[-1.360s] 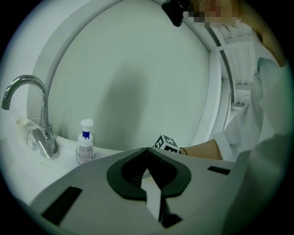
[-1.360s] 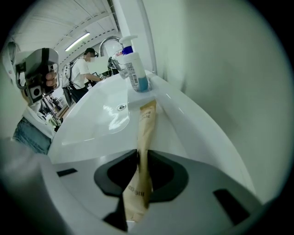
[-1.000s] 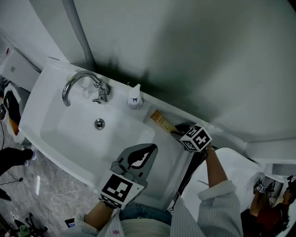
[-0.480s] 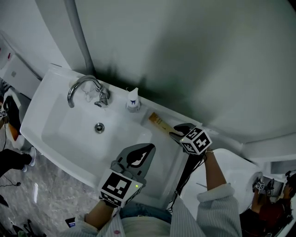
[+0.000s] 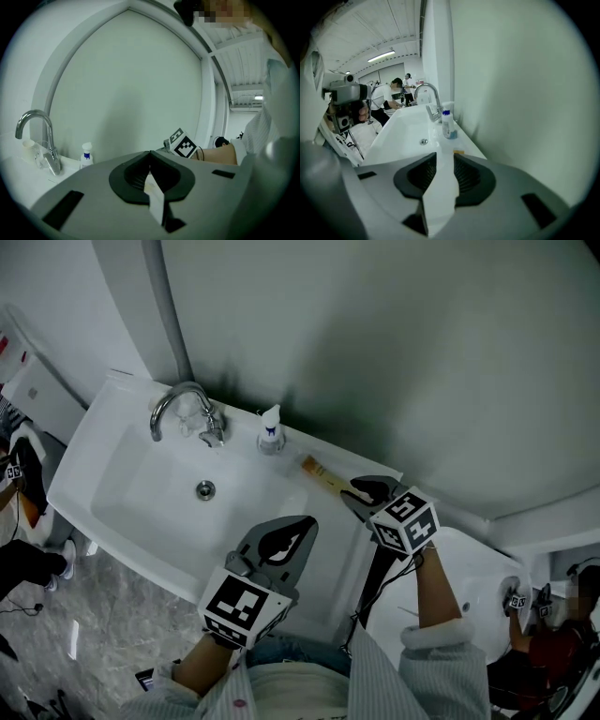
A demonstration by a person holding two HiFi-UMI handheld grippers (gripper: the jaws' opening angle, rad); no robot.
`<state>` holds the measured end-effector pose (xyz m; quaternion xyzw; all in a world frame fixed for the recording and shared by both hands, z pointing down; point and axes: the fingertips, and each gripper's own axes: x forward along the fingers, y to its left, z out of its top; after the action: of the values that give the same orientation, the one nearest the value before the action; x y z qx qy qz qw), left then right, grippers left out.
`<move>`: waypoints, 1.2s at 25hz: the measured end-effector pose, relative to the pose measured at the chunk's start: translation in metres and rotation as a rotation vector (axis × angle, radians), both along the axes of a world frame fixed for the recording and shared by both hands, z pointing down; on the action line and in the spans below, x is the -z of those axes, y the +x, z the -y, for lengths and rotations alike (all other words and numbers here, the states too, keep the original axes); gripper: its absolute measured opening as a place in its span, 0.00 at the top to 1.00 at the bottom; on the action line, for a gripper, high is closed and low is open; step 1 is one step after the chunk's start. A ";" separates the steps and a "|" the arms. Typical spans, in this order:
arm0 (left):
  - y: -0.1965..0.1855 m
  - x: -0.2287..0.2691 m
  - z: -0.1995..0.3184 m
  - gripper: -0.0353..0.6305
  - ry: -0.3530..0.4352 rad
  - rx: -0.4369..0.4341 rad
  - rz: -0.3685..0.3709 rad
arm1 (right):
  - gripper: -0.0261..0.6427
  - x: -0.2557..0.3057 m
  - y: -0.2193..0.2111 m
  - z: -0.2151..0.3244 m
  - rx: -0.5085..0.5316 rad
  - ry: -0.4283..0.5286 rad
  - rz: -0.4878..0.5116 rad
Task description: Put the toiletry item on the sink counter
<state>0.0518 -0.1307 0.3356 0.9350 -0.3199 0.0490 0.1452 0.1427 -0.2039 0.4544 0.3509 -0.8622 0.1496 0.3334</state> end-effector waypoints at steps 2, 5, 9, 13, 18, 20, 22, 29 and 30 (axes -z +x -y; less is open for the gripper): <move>-0.001 0.007 -0.006 0.92 0.011 -0.001 -0.006 | 0.78 0.017 -0.003 -0.003 -0.024 0.044 0.018; -0.003 0.010 -0.020 0.92 0.011 -0.006 -0.012 | 0.80 0.033 -0.009 -0.018 -0.054 0.059 0.065; -0.006 0.018 -0.033 0.92 0.030 -0.008 -0.012 | 0.81 0.053 -0.020 -0.034 -0.084 0.094 0.122; -0.010 0.023 -0.041 0.92 0.044 -0.003 -0.012 | 0.83 0.076 -0.030 -0.049 -0.116 0.147 0.181; -0.011 0.024 -0.054 0.92 0.045 -0.006 -0.014 | 0.85 0.109 -0.040 -0.072 -0.192 0.203 0.286; -0.011 0.024 -0.058 0.92 0.041 -0.010 -0.017 | 0.85 0.120 -0.042 -0.082 -0.230 0.226 0.327; -0.010 0.024 -0.062 0.92 0.041 -0.012 -0.019 | 0.85 0.127 -0.043 -0.090 -0.264 0.246 0.360; -0.008 0.021 -0.075 0.92 0.036 -0.024 -0.030 | 0.88 0.133 -0.044 -0.121 -0.356 0.282 0.433; -0.008 0.022 -0.076 0.92 0.037 -0.027 -0.032 | 0.89 0.134 -0.043 -0.125 -0.367 0.289 0.440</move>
<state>0.0437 -0.0549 0.3139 0.9424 -0.3058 0.0300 0.1322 0.0997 -0.0791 0.3199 0.5033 -0.8483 0.1556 0.0533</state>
